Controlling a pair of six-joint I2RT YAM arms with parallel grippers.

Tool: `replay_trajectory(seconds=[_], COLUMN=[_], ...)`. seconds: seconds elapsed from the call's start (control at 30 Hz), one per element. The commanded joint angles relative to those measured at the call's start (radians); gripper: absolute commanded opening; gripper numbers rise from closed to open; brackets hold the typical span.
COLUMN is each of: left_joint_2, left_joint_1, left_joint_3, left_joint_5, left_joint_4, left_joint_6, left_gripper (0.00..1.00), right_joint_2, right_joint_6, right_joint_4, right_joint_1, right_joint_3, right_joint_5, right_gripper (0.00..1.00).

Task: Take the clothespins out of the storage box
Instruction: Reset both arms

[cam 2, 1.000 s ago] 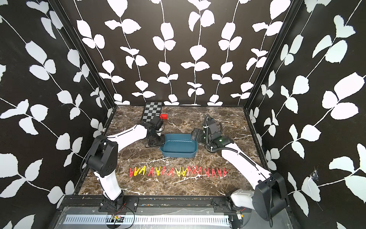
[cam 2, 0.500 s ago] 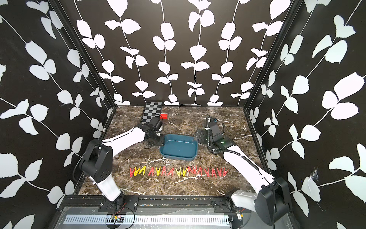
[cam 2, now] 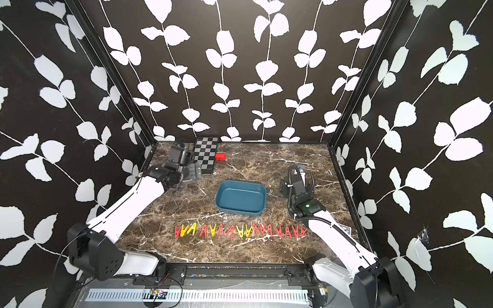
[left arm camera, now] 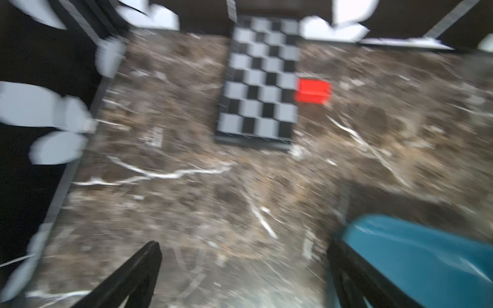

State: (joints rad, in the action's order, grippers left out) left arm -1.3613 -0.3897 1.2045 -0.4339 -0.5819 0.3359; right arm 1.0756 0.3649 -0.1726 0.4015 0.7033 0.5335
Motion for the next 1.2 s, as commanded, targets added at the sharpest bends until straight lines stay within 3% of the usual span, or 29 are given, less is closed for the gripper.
replay_trajectory(seconds=[0.0,0.13,0.27,0.37,0.53,0.8,0.9,0.97,1.17], left_joint_2=[0.031,0.036,0.013,-0.035,-0.129,-0.13,-0.154,-0.148,-0.157], left_joint_1=[0.048,0.116,0.185,0.21,0.219,0.262,0.264,0.271,0.286], left_joint_3=[-0.104,-0.277,-0.407,-0.459,-0.533,-0.736,-0.752,-0.742,-0.783], left_joint_5=[-0.21,-0.28,-0.221,-0.202,-0.2,-0.021,0.056,0.075,0.151], left_joint_4=[0.114,0.351,0.57,0.707,0.994,1.304,1.36,1.328,1.408], left_joint_6=[-0.122,-0.192,-0.224,-0.243,-0.398,-0.396,-0.428,-0.421,-0.43], left_gripper=[0.99,0.99,0.99,0.99,0.99,0.99,0.99,0.99,0.99], right_joint_2=[0.037,0.123,0.21,0.274,0.348,0.411,0.417,0.461,0.447], right_joint_6=[-0.107,-0.22,-0.313,-0.338,-0.388,-0.407,-0.366,-0.365,-0.388], right_joint_4=[0.137,0.311,0.458,0.576,0.745,0.992,1.013,1.123,1.01], right_joint_1=[-0.044,-0.08,-0.124,-0.17,-0.218,-0.277,-0.327,-0.346,-0.356], right_joint_3=[-0.044,-0.099,-0.135,-0.156,-0.191,-0.294,-0.312,-0.343,-0.301], right_joint_5=[0.129,0.155,0.142,0.098,-0.011,-0.199,-0.284,-0.325,-0.421], right_gripper=[0.99,1.0,1.0,1.0,1.0,1.0,1.0,1.0,1.0])
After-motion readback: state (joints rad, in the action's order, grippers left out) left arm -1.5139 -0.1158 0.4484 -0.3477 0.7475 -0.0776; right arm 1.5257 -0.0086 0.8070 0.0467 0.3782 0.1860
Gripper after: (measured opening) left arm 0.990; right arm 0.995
